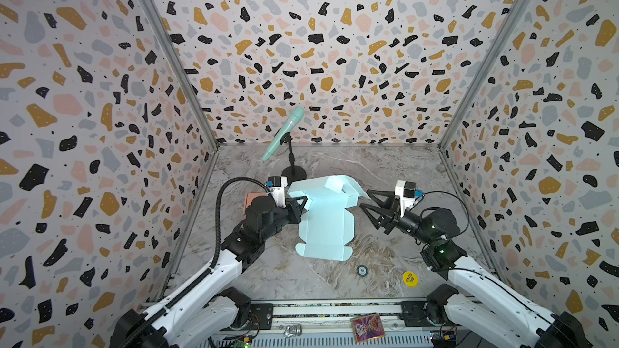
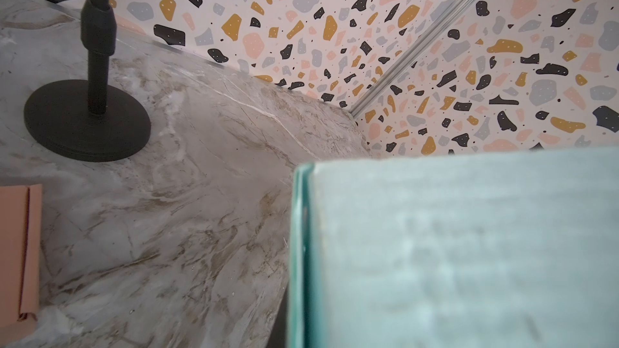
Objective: Assemble paper box
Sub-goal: Fold the bottom flaps of a flat cardboard box at the center of the table.
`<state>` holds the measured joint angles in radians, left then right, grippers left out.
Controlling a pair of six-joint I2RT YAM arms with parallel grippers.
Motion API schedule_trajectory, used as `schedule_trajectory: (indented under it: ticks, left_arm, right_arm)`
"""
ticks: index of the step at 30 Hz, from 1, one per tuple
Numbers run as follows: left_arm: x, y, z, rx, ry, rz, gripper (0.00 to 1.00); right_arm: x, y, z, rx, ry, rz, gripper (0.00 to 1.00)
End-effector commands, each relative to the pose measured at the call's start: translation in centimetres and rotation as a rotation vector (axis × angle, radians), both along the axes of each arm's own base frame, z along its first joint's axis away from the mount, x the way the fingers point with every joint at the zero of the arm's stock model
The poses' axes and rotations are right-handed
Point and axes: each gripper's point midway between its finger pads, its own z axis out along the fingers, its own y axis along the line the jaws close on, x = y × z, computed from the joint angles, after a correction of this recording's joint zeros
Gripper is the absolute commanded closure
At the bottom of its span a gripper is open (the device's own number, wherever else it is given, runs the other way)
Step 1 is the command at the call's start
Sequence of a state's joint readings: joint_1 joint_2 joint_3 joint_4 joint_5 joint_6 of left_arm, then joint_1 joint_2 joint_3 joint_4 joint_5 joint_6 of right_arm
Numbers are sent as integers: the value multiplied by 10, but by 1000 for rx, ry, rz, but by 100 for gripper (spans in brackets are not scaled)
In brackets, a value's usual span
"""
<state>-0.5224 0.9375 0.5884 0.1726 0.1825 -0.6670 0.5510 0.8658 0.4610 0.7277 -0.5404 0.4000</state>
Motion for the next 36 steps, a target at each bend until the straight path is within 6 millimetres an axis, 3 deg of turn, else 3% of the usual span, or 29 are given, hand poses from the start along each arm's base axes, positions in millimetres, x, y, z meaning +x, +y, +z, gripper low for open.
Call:
schedule_trajectory:
  ticks: [1, 11, 17, 36]
  left_arm:
    - [2, -4, 32, -55, -87, -22, 99]
    - [2, -6, 25, -50, -71, -28, 99]
    - [2, -6, 21, -42, -66, -29, 99]
    - [9, 4, -29, 97, 9, 16, 100]
  right_arm:
    - [-3, 2, 26, 38, -69, 25, 40]
    - [6, 12, 30, 46, -77, 53, 42]
    - [16, 26, 22, 18, -49, 75, 45]
    - [55, 45, -61, -180, 203, -15, 51]
